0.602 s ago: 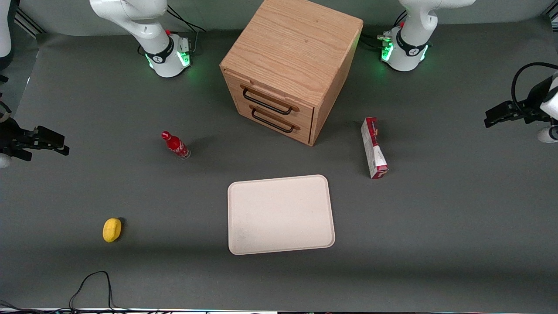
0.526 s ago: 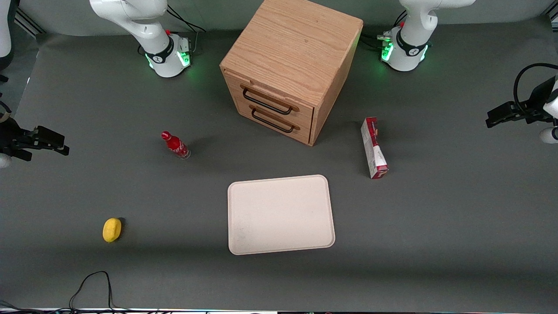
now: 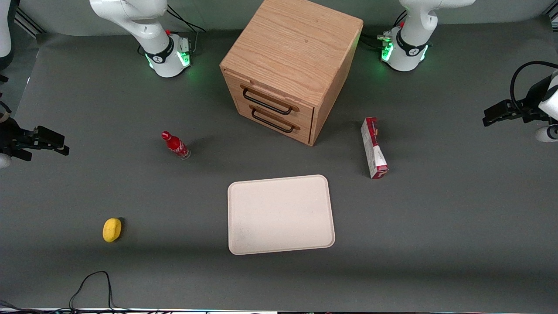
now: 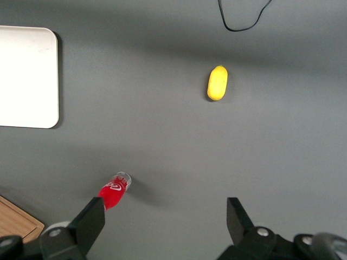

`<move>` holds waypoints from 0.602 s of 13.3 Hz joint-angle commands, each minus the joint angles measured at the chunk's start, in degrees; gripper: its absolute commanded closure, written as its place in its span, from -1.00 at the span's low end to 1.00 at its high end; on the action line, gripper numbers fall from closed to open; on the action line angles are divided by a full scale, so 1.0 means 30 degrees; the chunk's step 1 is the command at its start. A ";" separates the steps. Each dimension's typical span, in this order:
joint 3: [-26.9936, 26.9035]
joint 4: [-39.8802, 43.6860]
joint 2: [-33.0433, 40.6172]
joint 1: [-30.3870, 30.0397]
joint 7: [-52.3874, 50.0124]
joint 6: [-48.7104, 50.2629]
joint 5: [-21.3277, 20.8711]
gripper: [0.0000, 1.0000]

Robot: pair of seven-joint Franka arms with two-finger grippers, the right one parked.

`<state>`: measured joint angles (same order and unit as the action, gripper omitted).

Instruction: Place red cookie box on tray

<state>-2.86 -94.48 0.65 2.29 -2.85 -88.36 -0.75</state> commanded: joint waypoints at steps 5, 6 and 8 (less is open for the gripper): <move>0.0340 0.0408 -0.0101 0.0085 -0.0074 0.0770 0.0192 -1.00; 0.0543 0.0437 -0.0013 0.0114 -0.0161 0.1033 0.0221 -1.00; 0.1768 0.0466 0.0279 0.0085 -0.1995 0.1356 0.0280 -1.00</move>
<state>-0.57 -94.23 0.64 2.38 -3.90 -86.58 -0.36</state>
